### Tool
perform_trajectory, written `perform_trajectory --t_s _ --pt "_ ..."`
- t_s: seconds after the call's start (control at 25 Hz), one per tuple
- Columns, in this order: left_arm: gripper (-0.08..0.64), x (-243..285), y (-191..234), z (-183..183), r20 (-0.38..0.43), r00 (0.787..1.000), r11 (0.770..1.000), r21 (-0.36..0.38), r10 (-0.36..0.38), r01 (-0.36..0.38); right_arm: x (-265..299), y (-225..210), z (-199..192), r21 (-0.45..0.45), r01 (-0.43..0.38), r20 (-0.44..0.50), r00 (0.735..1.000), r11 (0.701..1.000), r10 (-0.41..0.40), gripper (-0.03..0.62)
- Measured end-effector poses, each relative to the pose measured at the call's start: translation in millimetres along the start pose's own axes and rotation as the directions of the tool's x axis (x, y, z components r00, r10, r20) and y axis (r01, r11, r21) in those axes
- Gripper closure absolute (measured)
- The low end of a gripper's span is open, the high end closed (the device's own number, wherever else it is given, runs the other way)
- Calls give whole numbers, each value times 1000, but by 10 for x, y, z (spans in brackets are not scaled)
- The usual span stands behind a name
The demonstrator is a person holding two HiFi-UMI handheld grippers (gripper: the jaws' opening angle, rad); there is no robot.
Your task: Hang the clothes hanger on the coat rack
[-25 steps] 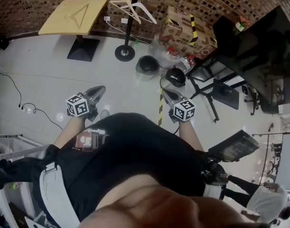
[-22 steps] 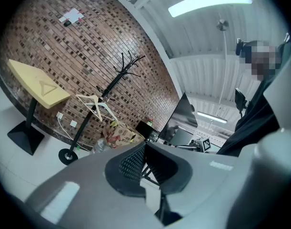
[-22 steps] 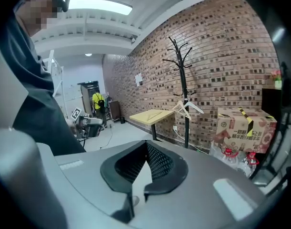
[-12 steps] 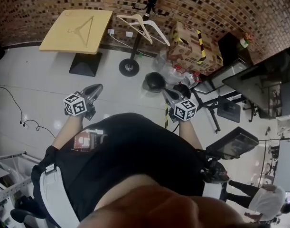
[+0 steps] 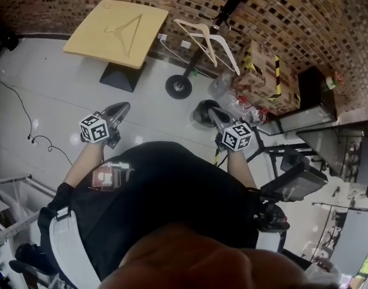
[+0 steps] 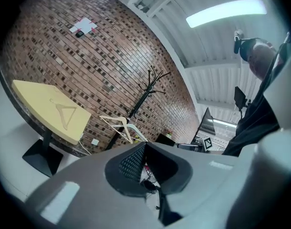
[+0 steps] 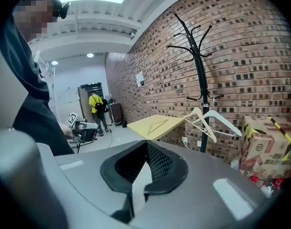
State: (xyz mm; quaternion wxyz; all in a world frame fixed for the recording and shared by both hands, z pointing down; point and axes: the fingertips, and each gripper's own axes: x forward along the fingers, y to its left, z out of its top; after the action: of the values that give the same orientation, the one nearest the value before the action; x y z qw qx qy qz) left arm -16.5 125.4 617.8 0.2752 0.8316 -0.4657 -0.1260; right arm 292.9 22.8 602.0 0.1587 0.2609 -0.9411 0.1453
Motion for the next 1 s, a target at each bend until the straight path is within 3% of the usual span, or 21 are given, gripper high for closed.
perform_trajectory --t_s 0.2,0.36,0.48,0.64,0.8,1.0 --pt "560 154 316 171 49 994 995 12 100 -100 627 -243 236 -48 -136 -12 991 989 136 578" --pt "560 404 571 442 116 973 979 11 199 -201 1184 -545 495 -111 -258 -47 966 960 255 578" --pt "560 639 650 605 147 956 966 7 254 -258 1543 -723 775 -150 -352 -69 936 924 346 577" --pt "560 829 768 783 197 924 943 -14 329 -333 2051 -782 1112 -214 -476 -97 879 853 467 577" --pt "560 910 860 839 205 906 927 -17 369 -374 2508 -745 1209 -245 -545 -157 838 802 522 577" --pt "560 736 1203 921 234 880 909 -49 413 -414 3037 -536 1143 -236 -594 -234 803 769 548 577"
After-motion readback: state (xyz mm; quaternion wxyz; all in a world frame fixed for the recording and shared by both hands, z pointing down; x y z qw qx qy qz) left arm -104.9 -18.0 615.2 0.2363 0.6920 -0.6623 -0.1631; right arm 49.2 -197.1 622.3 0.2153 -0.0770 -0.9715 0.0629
